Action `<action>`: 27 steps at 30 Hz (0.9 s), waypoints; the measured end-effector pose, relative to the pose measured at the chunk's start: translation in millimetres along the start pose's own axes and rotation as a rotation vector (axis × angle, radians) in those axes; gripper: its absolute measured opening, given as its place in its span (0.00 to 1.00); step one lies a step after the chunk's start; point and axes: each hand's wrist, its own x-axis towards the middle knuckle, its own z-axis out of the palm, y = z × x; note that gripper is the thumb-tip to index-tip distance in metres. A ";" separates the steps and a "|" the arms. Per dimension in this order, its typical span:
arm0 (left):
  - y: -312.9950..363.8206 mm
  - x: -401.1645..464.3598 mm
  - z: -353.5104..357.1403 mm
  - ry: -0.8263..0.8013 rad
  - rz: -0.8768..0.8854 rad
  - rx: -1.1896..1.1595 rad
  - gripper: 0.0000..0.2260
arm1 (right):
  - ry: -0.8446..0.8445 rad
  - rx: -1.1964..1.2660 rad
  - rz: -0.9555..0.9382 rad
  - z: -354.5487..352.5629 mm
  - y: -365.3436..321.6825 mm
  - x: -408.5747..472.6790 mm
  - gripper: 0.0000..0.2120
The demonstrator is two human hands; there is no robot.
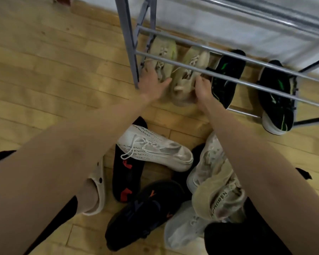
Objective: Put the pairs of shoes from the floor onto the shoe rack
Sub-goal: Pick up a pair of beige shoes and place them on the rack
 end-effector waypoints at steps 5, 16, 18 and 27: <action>-1.8 -19.7 -0.4 0.019 0.024 0.003 0.24 | 0.031 -0.165 -0.141 -8.3 -7.0 -19.4 0.14; -40.6 -135.8 -17.4 -0.023 -0.112 -0.080 0.15 | -0.113 -0.741 -0.454 -45.2 38.4 -153.2 0.21; -37.6 -156.3 -20.4 -0.035 -0.105 -0.090 0.14 | -0.124 -0.801 -0.471 -58.6 41.8 -173.5 0.21; -14.6 -220.3 -26.6 -0.363 -0.003 -0.074 0.06 | -0.001 -0.859 -0.429 -131.0 66.3 -230.2 0.21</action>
